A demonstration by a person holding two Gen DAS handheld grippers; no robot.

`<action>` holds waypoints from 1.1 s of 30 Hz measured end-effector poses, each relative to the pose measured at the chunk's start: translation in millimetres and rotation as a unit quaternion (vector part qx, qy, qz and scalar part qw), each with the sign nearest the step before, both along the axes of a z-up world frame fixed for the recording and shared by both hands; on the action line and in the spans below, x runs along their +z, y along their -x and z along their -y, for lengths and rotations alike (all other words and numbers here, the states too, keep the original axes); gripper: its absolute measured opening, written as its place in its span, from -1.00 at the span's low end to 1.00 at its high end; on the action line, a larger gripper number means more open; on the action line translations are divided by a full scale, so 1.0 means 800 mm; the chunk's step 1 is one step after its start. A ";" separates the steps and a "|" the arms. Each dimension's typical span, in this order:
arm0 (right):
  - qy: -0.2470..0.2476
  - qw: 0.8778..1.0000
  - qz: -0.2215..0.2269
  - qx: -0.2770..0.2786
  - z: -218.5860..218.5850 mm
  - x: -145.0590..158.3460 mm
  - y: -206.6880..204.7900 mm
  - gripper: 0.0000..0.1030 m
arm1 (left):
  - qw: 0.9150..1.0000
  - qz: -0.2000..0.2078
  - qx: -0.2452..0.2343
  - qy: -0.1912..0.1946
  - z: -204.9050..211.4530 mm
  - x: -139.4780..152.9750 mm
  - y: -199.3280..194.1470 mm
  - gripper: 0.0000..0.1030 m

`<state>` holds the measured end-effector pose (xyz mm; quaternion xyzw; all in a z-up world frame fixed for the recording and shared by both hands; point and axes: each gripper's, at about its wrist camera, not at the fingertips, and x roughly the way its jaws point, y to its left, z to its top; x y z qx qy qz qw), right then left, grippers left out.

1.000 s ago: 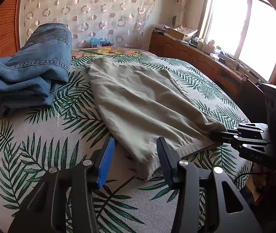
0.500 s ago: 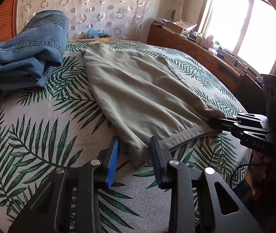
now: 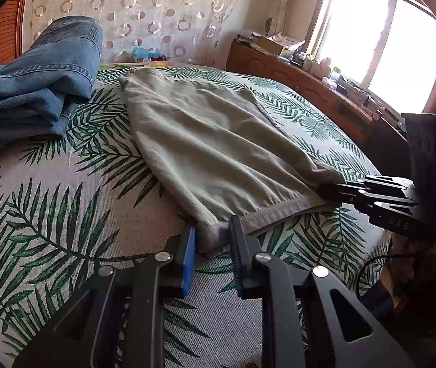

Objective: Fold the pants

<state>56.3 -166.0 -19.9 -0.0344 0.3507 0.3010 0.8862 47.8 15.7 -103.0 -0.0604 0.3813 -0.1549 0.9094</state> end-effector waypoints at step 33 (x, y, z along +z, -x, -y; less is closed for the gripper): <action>-0.048 0.995 0.083 0.015 0.044 0.079 0.051 -0.87 | 0.992 0.122 -0.026 0.010 0.001 0.121 0.055 -0.75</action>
